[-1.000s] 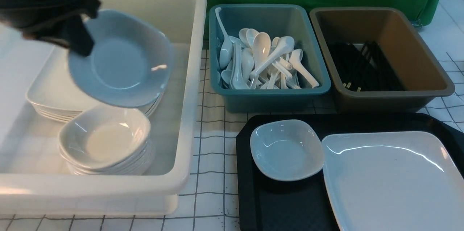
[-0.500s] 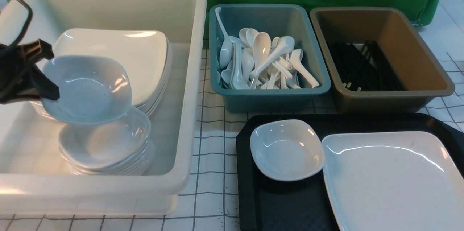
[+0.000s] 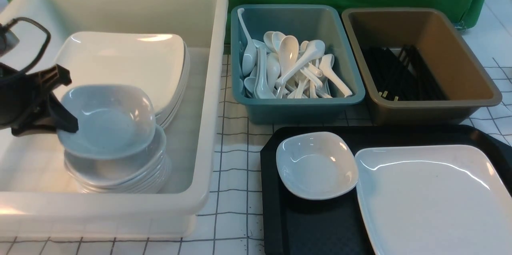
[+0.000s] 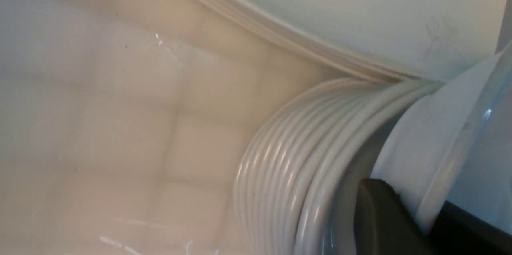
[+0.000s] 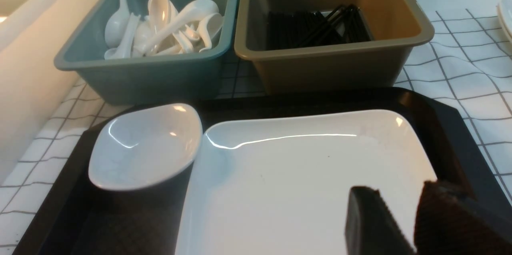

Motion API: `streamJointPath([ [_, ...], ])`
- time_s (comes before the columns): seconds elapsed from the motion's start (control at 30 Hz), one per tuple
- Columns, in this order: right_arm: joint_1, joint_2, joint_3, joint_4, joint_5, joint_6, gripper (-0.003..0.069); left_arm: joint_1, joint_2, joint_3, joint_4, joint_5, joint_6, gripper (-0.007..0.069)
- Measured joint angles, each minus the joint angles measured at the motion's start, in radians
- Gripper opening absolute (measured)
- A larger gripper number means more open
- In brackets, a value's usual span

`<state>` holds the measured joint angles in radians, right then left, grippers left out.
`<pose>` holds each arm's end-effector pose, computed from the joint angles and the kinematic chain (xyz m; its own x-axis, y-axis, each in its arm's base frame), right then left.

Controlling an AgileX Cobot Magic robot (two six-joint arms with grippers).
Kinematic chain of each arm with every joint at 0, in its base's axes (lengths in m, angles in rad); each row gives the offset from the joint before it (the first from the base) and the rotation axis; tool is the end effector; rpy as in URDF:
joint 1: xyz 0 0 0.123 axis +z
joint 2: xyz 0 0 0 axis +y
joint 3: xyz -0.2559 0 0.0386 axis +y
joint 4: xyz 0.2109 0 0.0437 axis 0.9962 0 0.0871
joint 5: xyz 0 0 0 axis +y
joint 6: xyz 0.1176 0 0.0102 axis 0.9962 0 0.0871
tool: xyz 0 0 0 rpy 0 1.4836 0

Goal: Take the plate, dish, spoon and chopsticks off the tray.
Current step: Use the left arm to put the small plate into the large storage box on the left

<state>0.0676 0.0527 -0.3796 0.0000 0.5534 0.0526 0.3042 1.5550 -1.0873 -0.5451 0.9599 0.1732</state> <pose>0.0490 0.0033 0.2677 -0.1419 0.0431 -0.9889 -0.0602 0.9968 0.0521 0.2770 0.0344 0.2215 -0.8740 -0.4270 -0.2319 -0.2936 0.8444 -0.4482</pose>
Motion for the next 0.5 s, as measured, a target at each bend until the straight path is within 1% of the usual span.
streamJointPath([
  [0.13,0.0,0.0,0.0,0.0,0.0,0.0,0.0239,0.0,0.001,0.0,0.005,0.041,0.01,0.0077],
  [0.27,0.0,0.0,0.0,0.0,0.0,0.0,0.0239,0.0,0.001,0.0,0.007,0.086,0.014,0.0126],
  [0.4,0.0,0.0,0.0,0.0,0.0,0.0,0.0239,0.0,0.001,0.0,0.008,0.131,0.014,0.0189],
  [0.43,0.0,0.0,0.0,0.0,0.0,0.0,0.0239,0.0,0.001,-0.004,0.008,0.152,0.014,0.0223],
  [0.47,0.0,0.0,0.0,0.0,0.0,0.0,0.0239,0.0,0.001,-0.005,0.008,0.155,0.014,0.0232],
  [0.5,0.0,0.0,0.0,0.0,0.0,0.001,0.0239,0.0,-0.003,-0.015,0.008,0.166,0.014,0.0269],
])
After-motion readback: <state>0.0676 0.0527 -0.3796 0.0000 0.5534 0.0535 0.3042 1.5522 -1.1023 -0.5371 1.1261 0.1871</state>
